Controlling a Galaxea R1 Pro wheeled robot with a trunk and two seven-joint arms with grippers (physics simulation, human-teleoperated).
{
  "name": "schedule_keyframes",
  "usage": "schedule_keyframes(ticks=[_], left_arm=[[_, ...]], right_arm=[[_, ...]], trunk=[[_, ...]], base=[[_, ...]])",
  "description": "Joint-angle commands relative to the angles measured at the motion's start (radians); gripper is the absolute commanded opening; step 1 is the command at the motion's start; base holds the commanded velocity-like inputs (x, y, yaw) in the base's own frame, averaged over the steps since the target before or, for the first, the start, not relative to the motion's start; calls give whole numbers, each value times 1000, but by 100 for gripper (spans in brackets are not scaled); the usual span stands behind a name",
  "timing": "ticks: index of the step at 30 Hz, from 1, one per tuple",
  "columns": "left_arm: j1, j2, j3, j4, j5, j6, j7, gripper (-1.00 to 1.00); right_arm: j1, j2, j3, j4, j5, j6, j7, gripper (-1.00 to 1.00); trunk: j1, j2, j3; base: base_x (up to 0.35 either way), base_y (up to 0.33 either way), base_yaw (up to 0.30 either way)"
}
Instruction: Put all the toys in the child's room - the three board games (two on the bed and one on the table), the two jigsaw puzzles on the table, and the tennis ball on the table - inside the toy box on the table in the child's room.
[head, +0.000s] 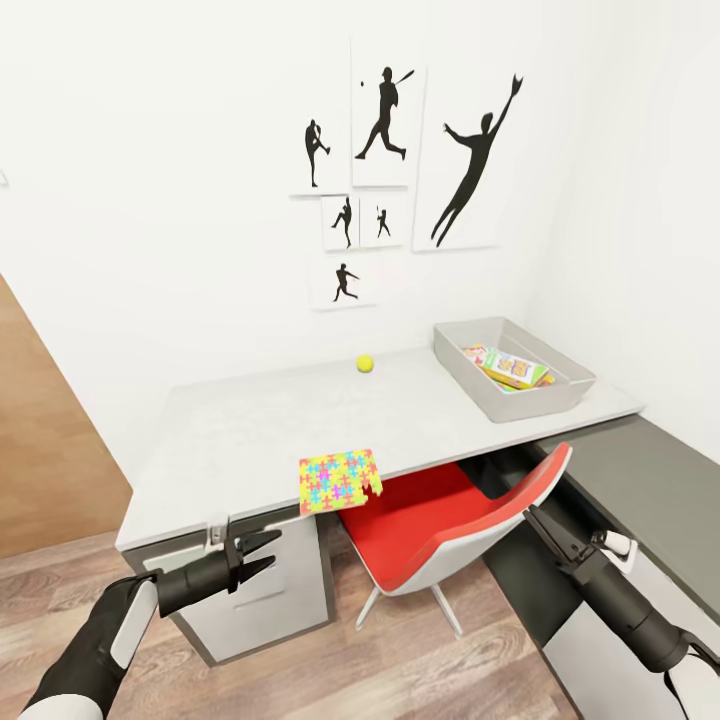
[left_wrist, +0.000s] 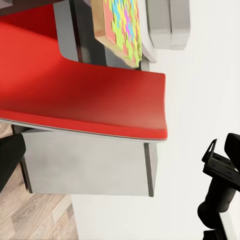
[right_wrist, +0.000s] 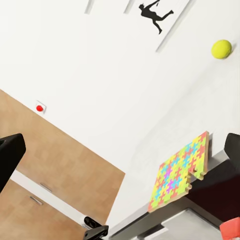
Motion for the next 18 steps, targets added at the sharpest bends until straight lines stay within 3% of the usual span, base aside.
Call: schedule_keyframes(ticks=[1,13,18], left_arm=[[-1,0,1,0,1,5,-2,100],[-1,1,0,0,1,2,-2,100],[-1,1,0,0,0,2,-2,100]], right_arm=[[-1,1,0,0,-6,8,0,100],[-2,11,0,20,-5,6,0,100],[-2,12,0,20,-4,6,0,100]], trunk=[[4,-8,-4],[50,-92,-42],[50,-92,-42]], base=[[0,0,0],[0,0,0],[0,0,0]])
